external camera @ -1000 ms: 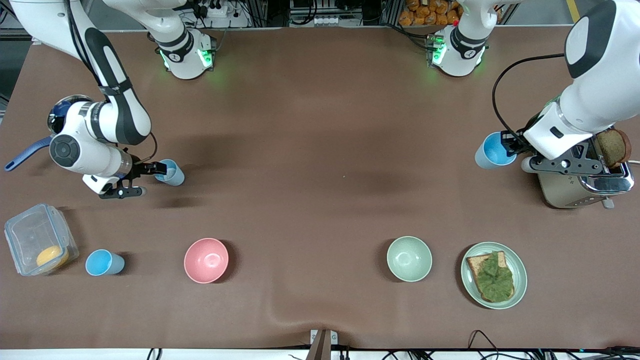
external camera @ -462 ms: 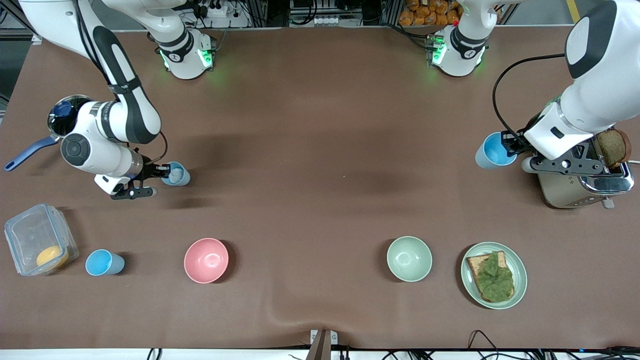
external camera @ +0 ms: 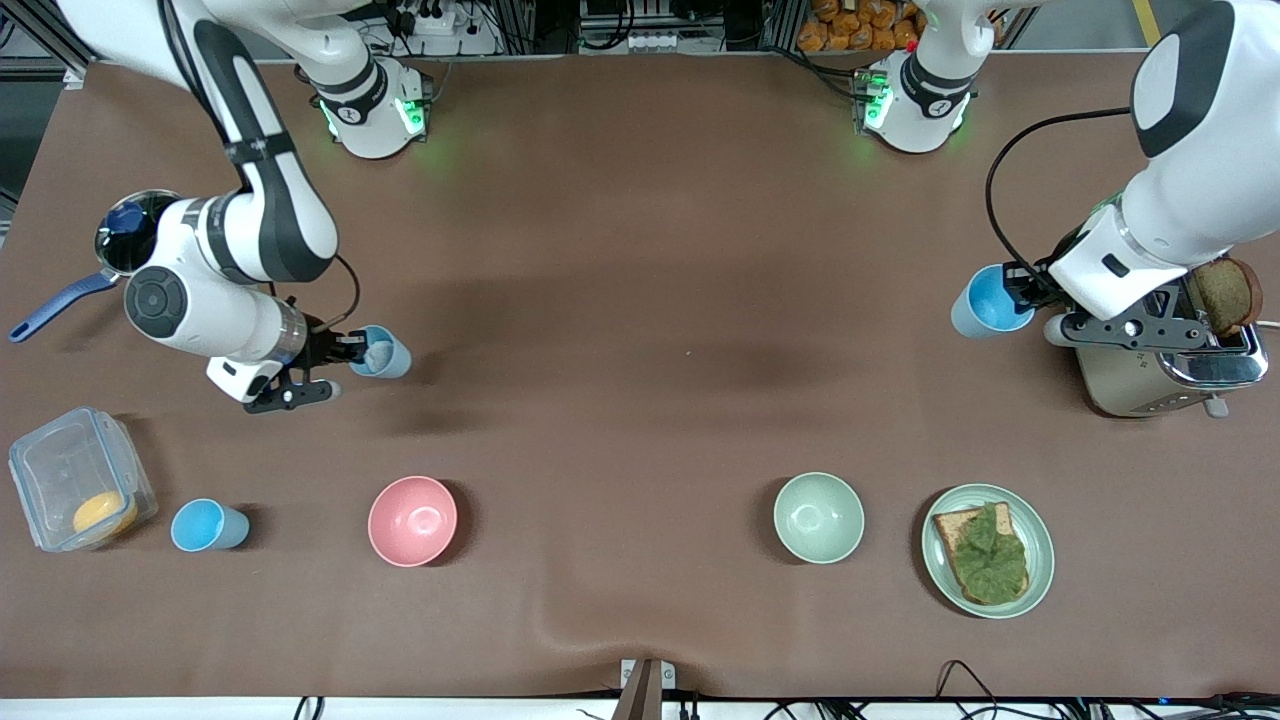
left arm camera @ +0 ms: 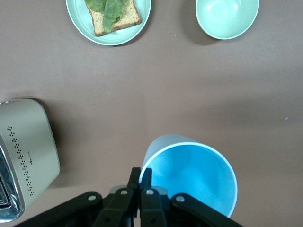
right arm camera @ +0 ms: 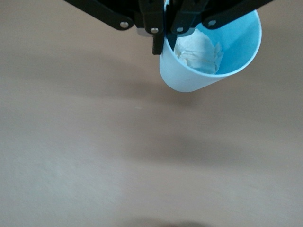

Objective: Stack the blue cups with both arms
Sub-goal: 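Set the cup mid-table with the right gripper while the left gripper approaches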

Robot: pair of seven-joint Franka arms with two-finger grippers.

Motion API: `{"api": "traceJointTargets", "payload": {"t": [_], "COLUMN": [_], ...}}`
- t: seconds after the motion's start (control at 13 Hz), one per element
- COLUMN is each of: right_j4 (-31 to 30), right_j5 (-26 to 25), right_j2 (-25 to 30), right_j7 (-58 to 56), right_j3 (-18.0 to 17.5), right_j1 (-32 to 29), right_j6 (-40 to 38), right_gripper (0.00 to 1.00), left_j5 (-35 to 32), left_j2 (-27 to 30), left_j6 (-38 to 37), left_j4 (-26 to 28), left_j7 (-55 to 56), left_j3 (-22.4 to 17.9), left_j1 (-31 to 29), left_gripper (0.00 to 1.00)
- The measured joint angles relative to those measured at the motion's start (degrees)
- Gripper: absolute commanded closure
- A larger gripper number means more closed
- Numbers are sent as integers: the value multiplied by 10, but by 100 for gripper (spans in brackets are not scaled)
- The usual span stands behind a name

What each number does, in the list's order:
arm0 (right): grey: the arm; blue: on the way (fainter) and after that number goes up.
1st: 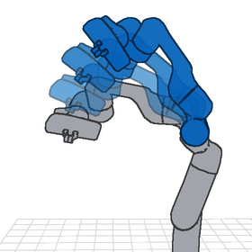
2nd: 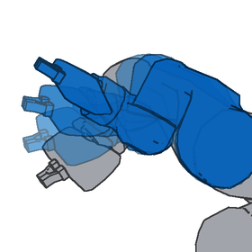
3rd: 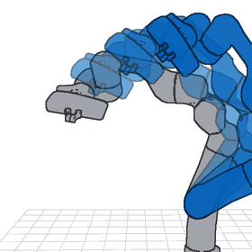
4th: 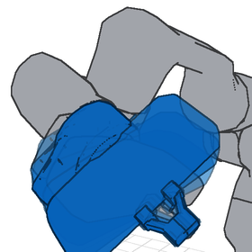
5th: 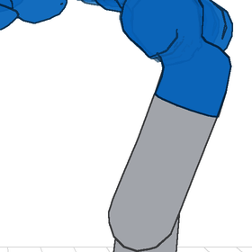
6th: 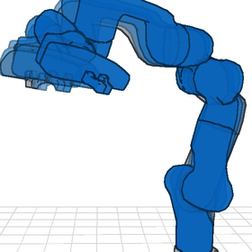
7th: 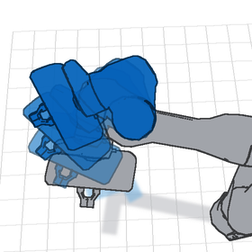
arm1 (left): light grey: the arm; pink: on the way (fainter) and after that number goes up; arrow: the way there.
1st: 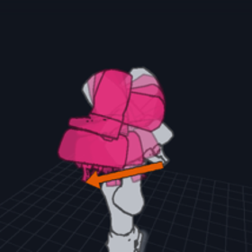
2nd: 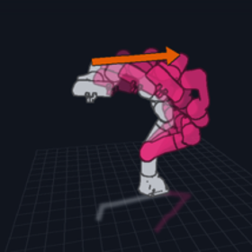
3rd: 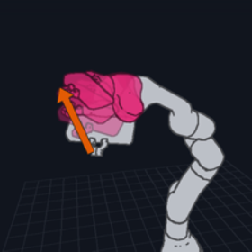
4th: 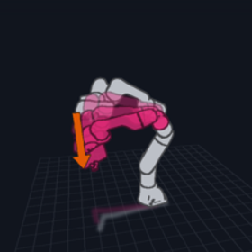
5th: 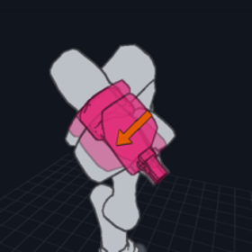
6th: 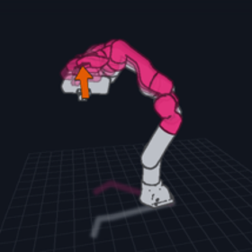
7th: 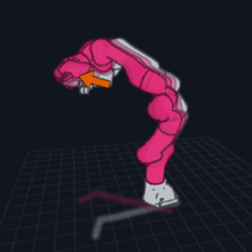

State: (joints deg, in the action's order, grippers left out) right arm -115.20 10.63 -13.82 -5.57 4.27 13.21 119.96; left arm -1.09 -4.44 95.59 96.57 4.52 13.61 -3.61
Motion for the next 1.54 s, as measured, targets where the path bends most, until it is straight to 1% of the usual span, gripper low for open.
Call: {"api": "traceJointTargets", "payload": {"t": [0.15,0.46,0.77,0.92,1.0,1.08,1.15,1.23,1.38,1.54], "right_j4": [22,22,25,34,39,43,47,51,56,70], "right_j5": [3,14,16,16,16,16,16,16,16,16], "right_j2": [2,-12,-74,-107,-119,-127,-133,-139,-144,-145], "right_j7": [90,250,382,417,425,433,438,441,444,448], "right_j3": [-1,-4,-4,-4,-4,-3,-3,-3,-3,0], "right_j1": [66,191,290,319,325,327,328,328,329,329], "right_j6": [1,91,186,207,211,213,213,213,213,211], "right_gripper": [100,100,100,100,98,91,78,57,31,17], "left_j5": [0,0,0,0,0,0,2,11,35,55], "left_j2": [0,0,-1,-2,-2,-2,-2,-2,-3,-8], "left_j6": [0,0,0,0,0,0,0,0,0,0], "left_j4": [0,0,0,0,-1,-1,-1,-1,-1,-2], "left_j7": [0,0,0,0,0,0,0,0,0,0], "left_j3": [0,0,-1,-1,-1,0,1,2,4,5], "left_j1": [-1,-2,-3,-3,-3,-3,-1,2,12,36], "left_gripper": [100,100,100,100,100,100,100,100,100,100]}}
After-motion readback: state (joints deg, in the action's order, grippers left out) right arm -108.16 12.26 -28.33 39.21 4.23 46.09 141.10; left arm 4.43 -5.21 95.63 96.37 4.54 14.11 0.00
